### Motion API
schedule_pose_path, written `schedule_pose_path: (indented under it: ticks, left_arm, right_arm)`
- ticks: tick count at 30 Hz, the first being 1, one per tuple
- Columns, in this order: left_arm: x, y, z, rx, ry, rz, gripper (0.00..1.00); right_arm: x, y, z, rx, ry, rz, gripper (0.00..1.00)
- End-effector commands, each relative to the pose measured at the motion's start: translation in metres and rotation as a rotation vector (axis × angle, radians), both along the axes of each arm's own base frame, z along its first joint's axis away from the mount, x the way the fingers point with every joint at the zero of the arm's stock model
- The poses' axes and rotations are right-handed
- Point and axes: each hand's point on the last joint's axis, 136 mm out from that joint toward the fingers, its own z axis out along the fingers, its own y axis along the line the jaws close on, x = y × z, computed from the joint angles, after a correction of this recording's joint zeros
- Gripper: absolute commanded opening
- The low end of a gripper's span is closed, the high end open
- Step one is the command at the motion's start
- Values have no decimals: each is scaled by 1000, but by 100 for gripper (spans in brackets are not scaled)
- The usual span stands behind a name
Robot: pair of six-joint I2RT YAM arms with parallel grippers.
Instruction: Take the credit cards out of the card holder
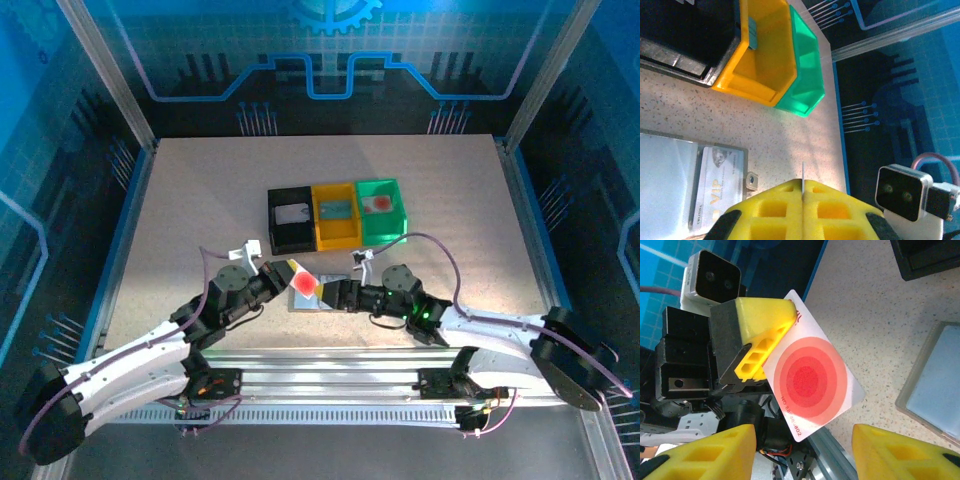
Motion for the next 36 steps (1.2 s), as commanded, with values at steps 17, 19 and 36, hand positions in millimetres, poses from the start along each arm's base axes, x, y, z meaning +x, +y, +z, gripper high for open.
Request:
schedule_pose_path:
  ticks: [17, 19, 36]
  left_arm:
    - [3, 14, 6, -118, -26, 114, 0]
    - [3, 13, 6, -128, -24, 113, 0]
    - [0, 12, 2, -158, -16, 106, 1]
  right_arm:
    - [14, 23, 18, 122, -39, -88, 37]
    - [14, 25, 25, 132, -59, -83, 31]
    - [23, 35, 42, 176, -125, -88, 5]
